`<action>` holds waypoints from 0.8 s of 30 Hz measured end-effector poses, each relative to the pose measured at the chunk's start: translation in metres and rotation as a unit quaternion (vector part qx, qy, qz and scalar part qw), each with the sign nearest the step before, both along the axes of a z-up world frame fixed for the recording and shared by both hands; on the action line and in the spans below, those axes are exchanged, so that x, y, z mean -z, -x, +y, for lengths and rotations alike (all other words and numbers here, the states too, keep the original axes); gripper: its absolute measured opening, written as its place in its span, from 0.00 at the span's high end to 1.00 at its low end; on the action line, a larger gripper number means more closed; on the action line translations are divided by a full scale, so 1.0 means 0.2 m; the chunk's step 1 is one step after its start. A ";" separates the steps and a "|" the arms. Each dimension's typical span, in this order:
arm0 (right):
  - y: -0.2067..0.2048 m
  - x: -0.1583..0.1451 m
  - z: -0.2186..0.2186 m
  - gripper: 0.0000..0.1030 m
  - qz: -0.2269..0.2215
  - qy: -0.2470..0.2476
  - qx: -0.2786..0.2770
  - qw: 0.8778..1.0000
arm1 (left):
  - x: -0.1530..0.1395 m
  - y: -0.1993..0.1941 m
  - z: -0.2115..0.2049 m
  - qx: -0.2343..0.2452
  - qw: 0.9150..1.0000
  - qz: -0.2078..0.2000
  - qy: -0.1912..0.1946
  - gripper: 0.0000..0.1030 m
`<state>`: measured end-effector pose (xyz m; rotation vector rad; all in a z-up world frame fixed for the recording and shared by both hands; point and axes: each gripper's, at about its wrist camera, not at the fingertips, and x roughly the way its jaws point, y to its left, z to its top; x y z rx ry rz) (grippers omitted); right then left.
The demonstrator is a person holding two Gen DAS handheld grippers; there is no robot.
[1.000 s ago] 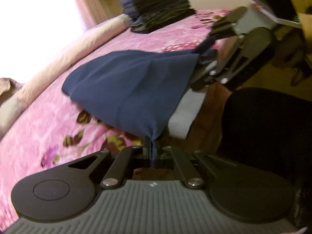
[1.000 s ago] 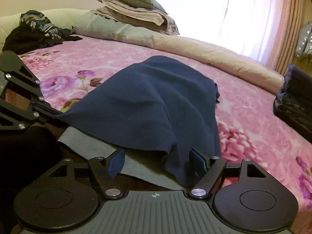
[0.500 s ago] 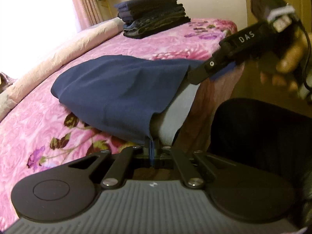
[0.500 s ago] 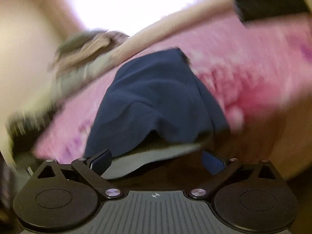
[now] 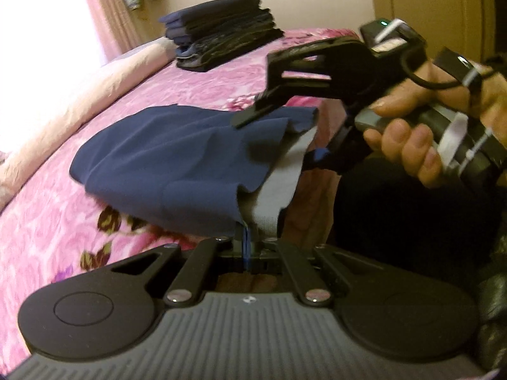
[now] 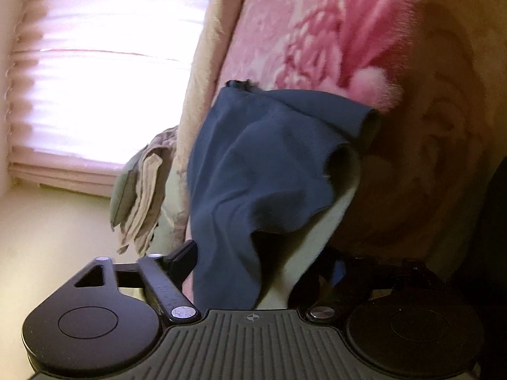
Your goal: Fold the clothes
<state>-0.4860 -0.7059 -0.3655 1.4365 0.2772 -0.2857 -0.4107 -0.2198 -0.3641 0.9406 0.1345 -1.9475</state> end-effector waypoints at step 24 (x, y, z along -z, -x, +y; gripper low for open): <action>0.24 -0.26 -0.55 0.65 0.151 0.222 -0.070 0.961 | -0.10 0.56 -0.27 0.119 0.986 0.108 -0.050 0.93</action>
